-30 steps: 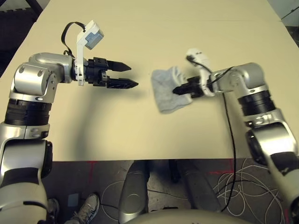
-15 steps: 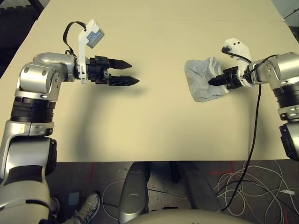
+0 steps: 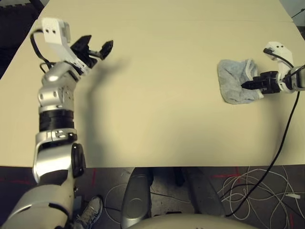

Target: Wipe the water off the table with a rag.

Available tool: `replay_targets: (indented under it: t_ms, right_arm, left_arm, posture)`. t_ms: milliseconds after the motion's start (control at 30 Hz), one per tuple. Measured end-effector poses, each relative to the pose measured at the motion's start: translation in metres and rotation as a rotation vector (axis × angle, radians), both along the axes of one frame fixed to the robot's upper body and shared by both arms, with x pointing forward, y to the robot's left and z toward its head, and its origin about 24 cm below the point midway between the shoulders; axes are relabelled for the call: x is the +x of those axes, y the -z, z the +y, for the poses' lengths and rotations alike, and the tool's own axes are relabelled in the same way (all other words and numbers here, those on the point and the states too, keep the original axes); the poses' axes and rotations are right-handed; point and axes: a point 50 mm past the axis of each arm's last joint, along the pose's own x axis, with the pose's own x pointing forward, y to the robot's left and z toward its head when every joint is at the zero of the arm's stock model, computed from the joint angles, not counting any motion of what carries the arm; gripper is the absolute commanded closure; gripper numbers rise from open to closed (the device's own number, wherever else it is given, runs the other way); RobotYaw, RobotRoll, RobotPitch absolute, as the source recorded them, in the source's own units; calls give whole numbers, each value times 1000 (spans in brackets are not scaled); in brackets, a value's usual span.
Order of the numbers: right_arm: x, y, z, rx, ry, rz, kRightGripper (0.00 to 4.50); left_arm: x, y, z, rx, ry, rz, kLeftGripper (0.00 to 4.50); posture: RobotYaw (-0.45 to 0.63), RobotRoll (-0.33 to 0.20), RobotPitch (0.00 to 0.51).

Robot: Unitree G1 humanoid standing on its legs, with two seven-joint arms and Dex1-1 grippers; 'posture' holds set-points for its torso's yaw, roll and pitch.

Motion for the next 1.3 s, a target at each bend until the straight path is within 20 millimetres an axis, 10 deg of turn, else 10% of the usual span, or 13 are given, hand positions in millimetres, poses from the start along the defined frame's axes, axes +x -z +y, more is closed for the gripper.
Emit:
replay_targets:
  t_ms: [467,767,933,1067,1300]
  right_arm:
    - [-3,4,-13,-17,-37,24,4493]
    - [0,0,-16,28,-48,-50,1754]
    - [1,-47,-39,78,61,-322,68]
    - [13,-63,-53,46,246,-672,28]
    - [28,-8,-49,-212,403,-947,28]
  left_arm:
    - [2,7,6,-34,-120,-43,0]
    - [0,12,14,-32,-193,-65,0]
    - [-5,19,22,-37,-227,-52,0]
    - [-5,18,23,-39,-237,-62,0]
    - [-1,25,17,-58,-262,-66,0]
  posture:
    - [-28,0,293]
    - [1,0,283]
    - [-3,0,278]
    - [-7,0,279]
    - [2,0,286]
